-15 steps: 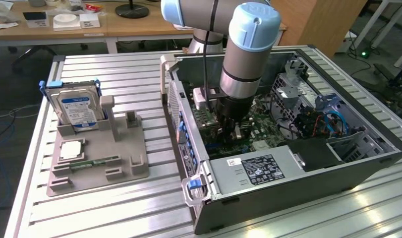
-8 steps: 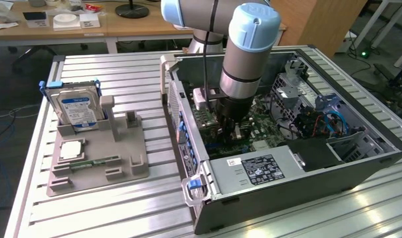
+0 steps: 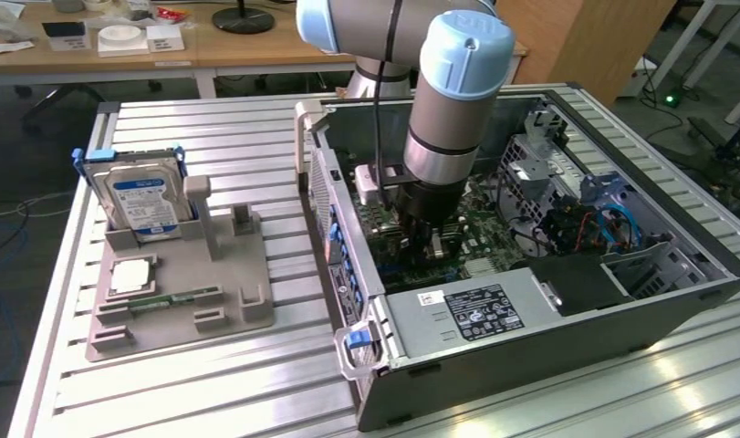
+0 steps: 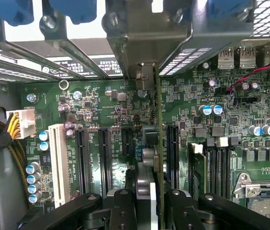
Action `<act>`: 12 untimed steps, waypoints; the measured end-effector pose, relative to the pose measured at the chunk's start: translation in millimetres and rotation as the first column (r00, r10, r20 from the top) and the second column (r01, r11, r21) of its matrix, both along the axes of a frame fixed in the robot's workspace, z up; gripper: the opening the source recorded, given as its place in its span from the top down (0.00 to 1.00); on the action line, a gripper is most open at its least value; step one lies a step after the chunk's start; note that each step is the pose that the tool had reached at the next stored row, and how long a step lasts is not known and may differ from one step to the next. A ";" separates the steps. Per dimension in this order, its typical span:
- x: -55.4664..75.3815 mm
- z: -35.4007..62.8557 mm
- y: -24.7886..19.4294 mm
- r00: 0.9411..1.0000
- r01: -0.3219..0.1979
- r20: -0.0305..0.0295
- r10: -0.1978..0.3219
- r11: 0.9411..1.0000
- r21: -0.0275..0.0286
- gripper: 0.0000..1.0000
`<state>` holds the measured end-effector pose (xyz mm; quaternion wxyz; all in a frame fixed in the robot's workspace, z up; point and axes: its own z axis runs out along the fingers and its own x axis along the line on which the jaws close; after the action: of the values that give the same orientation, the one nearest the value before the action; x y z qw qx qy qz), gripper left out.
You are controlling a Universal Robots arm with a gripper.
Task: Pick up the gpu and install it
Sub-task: 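Insert the gpu into the slot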
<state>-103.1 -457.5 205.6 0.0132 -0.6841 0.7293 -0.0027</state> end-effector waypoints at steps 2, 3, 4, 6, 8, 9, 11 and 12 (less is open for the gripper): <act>0.0 -0.1 0.1 1.000 0.000 0.000 0.000 1.000 0.000 0.71; 0.0 -0.1 0.1 1.000 0.000 0.000 0.000 1.000 0.000 0.71; 0.0 -0.1 0.1 1.000 0.000 0.000 0.000 1.000 0.000 0.71; 0.0 -0.1 0.1 1.000 0.000 0.000 0.000 1.000 0.000 0.71; -0.2 -1.0 0.6 1.000 0.001 0.001 -0.001 1.000 0.003 0.71; -0.1 0.0 0.4 1.000 0.001 0.001 -0.001 1.000 0.002 0.65; 0.0 2.1 0.1 1.000 0.000 0.001 0.000 1.000 0.001 0.65; 0.1 4.0 0.1 1.000 0.000 0.002 0.000 1.000 0.001 0.65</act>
<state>-103.0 -457.4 209.6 0.0141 -0.6841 0.7293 -0.0032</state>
